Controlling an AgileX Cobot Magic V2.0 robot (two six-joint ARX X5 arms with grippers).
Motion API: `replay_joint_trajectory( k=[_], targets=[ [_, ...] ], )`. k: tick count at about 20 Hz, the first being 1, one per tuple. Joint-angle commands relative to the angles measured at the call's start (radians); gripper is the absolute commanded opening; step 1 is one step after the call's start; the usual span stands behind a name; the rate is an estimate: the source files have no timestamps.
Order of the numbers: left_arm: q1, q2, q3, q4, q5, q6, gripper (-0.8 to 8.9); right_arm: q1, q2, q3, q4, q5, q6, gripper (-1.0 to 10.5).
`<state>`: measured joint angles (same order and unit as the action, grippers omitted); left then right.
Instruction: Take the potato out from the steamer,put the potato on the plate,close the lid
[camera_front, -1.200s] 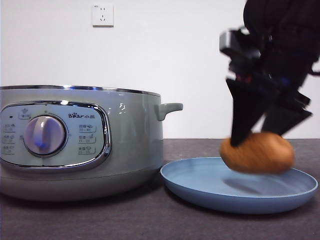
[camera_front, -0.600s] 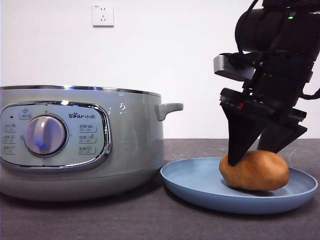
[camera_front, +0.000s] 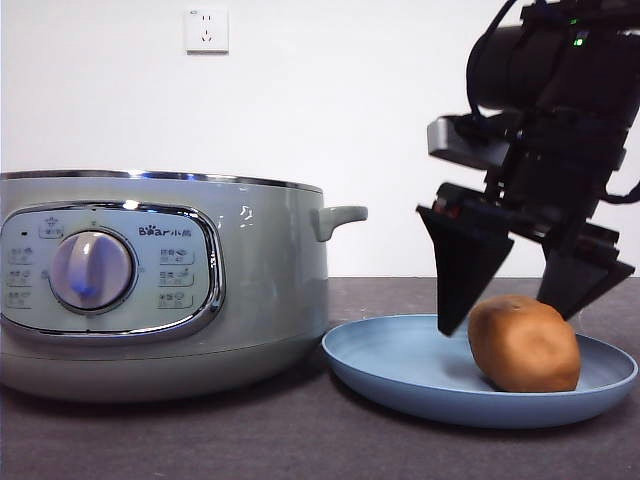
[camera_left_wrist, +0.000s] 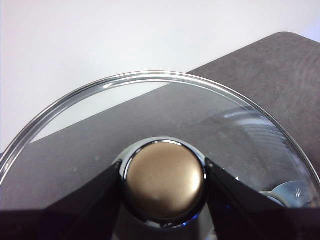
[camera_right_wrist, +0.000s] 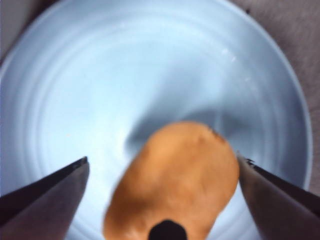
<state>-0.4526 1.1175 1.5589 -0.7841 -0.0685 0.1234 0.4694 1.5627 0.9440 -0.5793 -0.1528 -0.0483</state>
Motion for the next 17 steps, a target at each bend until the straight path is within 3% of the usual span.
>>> replay_joint_trajectory(
  k=[1,4,10,17],
  targets=[
    [0.001,0.002,0.013,0.045,0.021,0.010,-0.08,0.001,-0.055,-0.002,0.007,0.003,0.006,5.0],
    [0.001,0.040,0.013,0.037,0.097,-0.013,-0.08,0.001,-0.172,0.007,0.006,0.007,0.006,5.0],
    [0.001,0.155,0.011,0.027,0.103,-0.026,-0.08,-0.010,-0.446,0.010,0.015,0.109,0.006,5.0],
    [0.001,0.245,-0.090,0.112,0.159,-0.076,-0.08,-0.055,-0.622,0.010,0.004,0.111,0.006,5.0]
  ],
)
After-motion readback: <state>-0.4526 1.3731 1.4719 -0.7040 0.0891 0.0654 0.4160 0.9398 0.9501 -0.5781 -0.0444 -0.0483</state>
